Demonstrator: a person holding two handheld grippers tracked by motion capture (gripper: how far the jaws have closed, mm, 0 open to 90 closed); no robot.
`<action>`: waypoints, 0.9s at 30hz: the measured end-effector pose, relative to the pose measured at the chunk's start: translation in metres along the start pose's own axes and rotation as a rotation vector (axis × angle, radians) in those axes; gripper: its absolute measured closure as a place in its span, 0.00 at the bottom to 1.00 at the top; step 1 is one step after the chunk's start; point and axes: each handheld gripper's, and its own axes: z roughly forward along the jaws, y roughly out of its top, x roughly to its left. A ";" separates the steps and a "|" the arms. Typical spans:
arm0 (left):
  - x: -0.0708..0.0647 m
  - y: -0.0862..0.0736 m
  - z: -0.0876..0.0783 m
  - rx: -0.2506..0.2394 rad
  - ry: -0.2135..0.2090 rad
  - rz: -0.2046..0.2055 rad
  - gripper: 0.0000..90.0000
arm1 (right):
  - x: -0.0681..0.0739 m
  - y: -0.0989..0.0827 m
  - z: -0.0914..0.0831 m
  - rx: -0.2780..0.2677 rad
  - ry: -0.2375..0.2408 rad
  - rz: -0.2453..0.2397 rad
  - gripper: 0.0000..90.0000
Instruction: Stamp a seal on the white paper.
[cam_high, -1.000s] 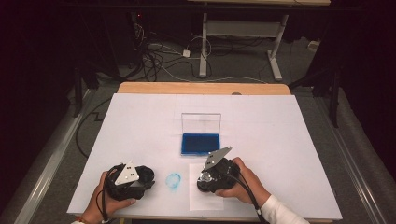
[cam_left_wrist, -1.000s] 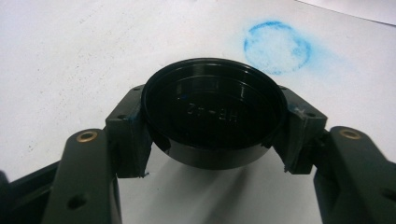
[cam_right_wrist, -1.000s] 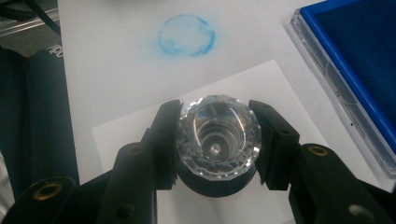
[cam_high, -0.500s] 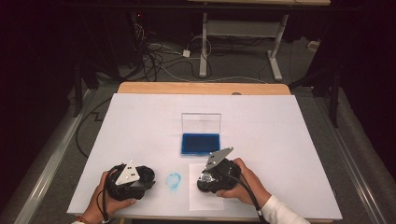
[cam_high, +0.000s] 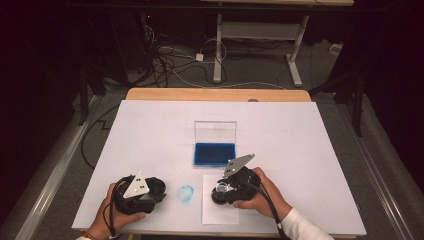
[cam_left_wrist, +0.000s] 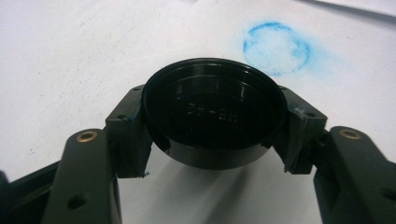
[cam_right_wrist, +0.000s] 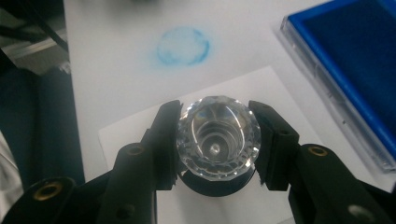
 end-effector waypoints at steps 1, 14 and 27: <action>0.000 0.000 0.000 0.001 0.000 0.000 0.40 | 0.000 0.001 -0.004 -0.015 -0.001 -0.001 0.64; -0.001 0.001 0.001 0.003 -0.001 0.005 0.40 | 0.005 0.006 -0.021 -0.086 -0.045 -0.008 0.64; -0.001 0.001 0.001 -0.002 -0.007 0.001 0.40 | 0.006 0.008 -0.042 -0.145 -0.075 -0.015 0.64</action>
